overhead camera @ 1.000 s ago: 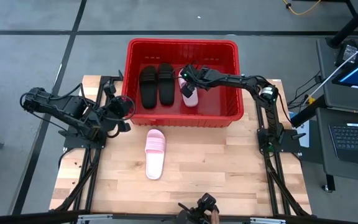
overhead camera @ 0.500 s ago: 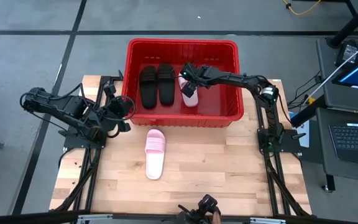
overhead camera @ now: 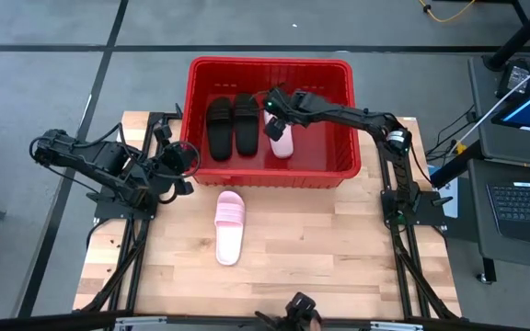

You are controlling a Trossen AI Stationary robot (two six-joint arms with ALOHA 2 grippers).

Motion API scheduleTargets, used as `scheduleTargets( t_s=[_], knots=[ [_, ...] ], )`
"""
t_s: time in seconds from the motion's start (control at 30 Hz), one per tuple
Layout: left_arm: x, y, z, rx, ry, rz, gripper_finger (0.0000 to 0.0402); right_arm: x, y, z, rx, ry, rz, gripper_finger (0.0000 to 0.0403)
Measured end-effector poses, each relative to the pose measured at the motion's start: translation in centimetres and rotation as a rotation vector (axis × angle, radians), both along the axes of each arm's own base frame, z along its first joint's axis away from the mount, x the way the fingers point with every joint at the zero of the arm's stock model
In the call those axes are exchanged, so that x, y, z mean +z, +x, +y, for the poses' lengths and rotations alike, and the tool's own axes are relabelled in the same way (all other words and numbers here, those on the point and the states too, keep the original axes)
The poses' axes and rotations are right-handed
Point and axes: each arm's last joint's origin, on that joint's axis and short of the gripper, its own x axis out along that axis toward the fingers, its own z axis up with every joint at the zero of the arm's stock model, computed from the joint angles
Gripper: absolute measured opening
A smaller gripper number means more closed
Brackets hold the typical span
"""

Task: Pick and place slides into bin
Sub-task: Put the pink slipper into the red bin

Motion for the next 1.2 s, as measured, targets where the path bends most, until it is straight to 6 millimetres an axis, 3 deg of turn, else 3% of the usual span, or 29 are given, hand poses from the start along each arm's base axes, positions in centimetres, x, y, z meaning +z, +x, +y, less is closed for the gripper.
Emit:
scheduleTargets(
  t_s=[0.37, 0.47, 0.63, 0.93, 1.2],
  knots=[
    [0.0, 0.0, 0.0, -0.001, -0.001, 0.001, 0.0002, 4.0, 0.1, 2.8, -0.035, 0.054, 0.030, 0.0201],
    [0.0, 0.0, 0.0, 0.000, 0.000, 0.001, 0.0002, 5.7, 0.0, 3.7, -0.043, 0.041, 0.035, 0.0149],
    [0.0, 0.0, 0.0, 0.000, 0.000, 0.001, 0.0002, 8.3, -0.1, 5.3, -0.028, 0.042, 0.018, 0.0018],
    [0.0, 0.0, 0.1, 0.002, 0.033, 0.013, 0.0002, 11.0, -0.6, 11.0, -0.018, -0.063, 0.119, 0.0006],
    [0.1, -0.1, 0.1, 0.009, 0.039, 0.009, 0.0002, 13.9, -1.9, 17.2, 0.067, -0.072, 0.034, 0.0004]
  ],
)
